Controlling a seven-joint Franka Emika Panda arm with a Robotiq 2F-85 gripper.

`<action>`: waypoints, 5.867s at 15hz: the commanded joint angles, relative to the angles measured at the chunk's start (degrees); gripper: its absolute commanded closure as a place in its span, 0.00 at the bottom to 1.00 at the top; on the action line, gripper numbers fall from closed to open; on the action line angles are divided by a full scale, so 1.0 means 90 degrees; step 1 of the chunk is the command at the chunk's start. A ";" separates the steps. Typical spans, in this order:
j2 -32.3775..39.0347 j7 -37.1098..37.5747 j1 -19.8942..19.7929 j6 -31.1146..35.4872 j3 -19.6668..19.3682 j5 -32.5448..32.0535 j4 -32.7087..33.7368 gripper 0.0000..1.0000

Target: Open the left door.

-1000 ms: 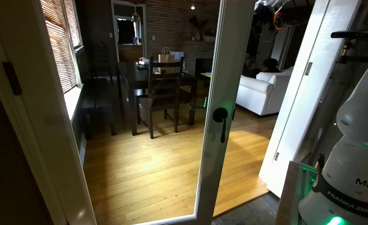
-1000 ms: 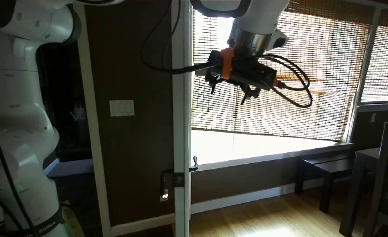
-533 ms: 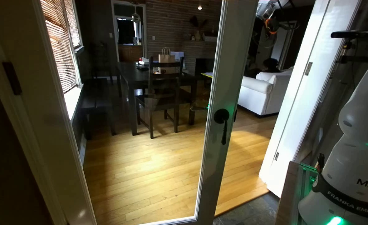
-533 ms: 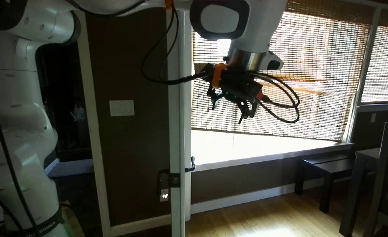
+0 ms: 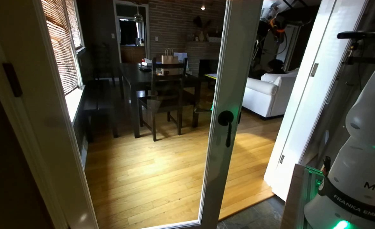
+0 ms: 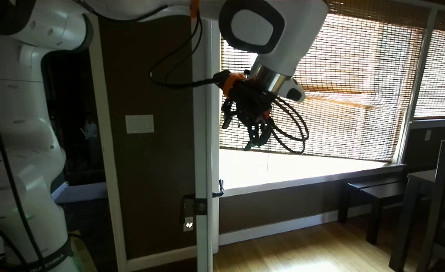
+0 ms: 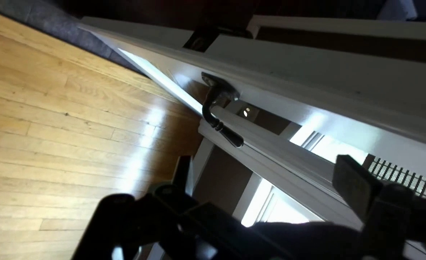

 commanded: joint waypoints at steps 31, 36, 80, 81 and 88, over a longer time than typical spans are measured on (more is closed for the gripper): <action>0.0109 0.0308 -0.0023 -0.2791 0.0015 0.0094 -0.0280 0.00; 0.0114 -0.0023 0.0020 -0.3260 0.0079 0.0166 -0.0507 0.00; -0.1845 -0.0435 0.0557 -0.3712 0.0358 0.1408 -0.4341 0.00; -0.1889 -0.0414 0.0563 -0.3698 0.0366 0.1432 -0.4429 0.00; -0.2488 -0.0025 0.0533 -0.3685 0.0447 0.1848 -0.5306 0.00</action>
